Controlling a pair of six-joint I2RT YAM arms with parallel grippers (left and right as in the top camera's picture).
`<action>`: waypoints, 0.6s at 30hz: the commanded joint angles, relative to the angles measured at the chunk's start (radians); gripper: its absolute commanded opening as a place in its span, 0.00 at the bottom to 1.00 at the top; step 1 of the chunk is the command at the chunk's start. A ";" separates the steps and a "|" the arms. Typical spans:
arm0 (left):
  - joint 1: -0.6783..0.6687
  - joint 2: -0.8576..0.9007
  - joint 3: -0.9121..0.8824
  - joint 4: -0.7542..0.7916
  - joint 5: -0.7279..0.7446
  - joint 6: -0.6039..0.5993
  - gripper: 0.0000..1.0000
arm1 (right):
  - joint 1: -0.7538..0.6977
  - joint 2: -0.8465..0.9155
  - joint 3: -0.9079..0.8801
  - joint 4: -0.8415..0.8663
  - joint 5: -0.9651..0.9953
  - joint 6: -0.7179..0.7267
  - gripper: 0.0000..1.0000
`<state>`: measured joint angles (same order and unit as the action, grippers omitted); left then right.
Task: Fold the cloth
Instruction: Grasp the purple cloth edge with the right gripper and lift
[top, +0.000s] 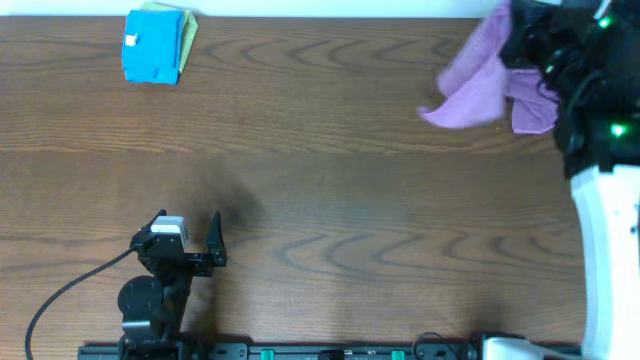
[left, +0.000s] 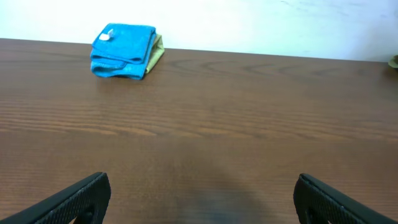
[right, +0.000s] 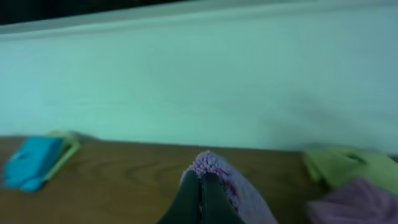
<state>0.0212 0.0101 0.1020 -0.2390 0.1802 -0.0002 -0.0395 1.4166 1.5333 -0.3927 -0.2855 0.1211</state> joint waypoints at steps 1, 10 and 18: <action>-0.005 -0.005 -0.024 -0.011 0.004 -0.003 0.96 | 0.053 -0.070 0.024 -0.039 -0.011 -0.014 0.01; -0.005 -0.005 -0.024 -0.011 0.004 -0.003 0.95 | 0.155 -0.146 0.024 -0.266 -0.058 -0.034 0.01; -0.005 -0.006 -0.024 -0.011 0.004 -0.003 0.95 | 0.147 -0.099 0.024 -0.355 0.418 -0.025 0.01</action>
<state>0.0212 0.0101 0.1020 -0.2390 0.1802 -0.0002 0.1097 1.3018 1.5429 -0.7509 -0.0811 0.1013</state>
